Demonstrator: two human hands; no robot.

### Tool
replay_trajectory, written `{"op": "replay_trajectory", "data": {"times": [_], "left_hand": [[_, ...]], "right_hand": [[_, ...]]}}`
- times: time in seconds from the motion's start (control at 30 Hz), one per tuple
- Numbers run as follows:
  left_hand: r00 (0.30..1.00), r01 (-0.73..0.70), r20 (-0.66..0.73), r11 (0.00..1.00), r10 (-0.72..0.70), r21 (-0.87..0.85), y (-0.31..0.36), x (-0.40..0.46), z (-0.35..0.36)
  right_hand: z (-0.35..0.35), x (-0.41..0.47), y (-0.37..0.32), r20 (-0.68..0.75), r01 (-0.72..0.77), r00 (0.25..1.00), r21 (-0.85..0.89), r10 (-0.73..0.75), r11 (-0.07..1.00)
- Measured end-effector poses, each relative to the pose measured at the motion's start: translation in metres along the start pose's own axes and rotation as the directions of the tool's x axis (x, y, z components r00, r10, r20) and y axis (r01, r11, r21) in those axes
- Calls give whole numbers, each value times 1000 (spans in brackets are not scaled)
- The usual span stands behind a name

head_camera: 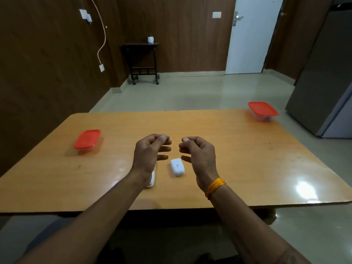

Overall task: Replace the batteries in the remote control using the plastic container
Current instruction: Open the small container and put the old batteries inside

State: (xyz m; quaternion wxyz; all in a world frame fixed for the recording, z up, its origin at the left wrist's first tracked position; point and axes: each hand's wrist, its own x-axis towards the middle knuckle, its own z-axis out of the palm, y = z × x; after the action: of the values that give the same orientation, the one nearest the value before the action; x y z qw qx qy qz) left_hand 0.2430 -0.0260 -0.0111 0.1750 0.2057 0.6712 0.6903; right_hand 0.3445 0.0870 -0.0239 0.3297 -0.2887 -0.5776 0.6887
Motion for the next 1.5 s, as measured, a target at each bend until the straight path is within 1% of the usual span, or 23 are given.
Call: {"op": "replay_trajectory", "data": {"times": [0.13,0.37,0.43,0.57,0.63,0.7,0.77,0.93,1.0,1.1,1.2,1.27,1.37,1.5], "left_hand": [[996,12,-89,1000,-13,-14,-1,-1,-57],[960,76,-259,990,-105,-118,-16,10,-153],[939,97,-316,985,-138,-144,-22,18,-180],[874,149,-429,966,-228,-211,-37,38,-227],[841,169,-469,955,-268,-243,-46,50,-240],[813,168,-514,955,-274,-243,-51,64,-246],[792,167,-557,966,-250,-195,-53,78,-251],[801,212,-539,965,-261,-151,-59,112,-265],[822,230,-499,961,-276,-152,-64,123,-270],[854,242,-429,955,-295,-174,-68,133,-274],[874,239,-400,960,-277,-144,-74,140,-281],[878,217,-402,965,-260,-150,-78,141,-284],[864,190,-435,964,-255,-188,-78,140,-285],[866,192,-419,955,-273,-225,-71,131,-279]], "right_hand": [[52,-11,14,54,-25,998,-17,26,1000],[147,-15,42,146,-37,988,-26,41,999],[173,-13,52,172,-32,984,-63,43,997],[218,1,71,214,-51,974,-129,78,990],[239,13,85,225,-29,972,-196,74,980],[259,27,97,236,10,970,-266,55,964],[277,41,108,254,41,966,-342,51,939],[317,73,127,277,68,957,-495,83,866],[330,81,131,324,143,944,-579,65,803],[344,91,135,432,277,900,-662,53,697],[354,96,138,462,350,886,-702,24,620],[355,94,141,473,409,880,-715,-37,567],[350,87,145,494,516,849,-694,-189,503],[333,71,140,472,591,806,-678,-358,436]]}}
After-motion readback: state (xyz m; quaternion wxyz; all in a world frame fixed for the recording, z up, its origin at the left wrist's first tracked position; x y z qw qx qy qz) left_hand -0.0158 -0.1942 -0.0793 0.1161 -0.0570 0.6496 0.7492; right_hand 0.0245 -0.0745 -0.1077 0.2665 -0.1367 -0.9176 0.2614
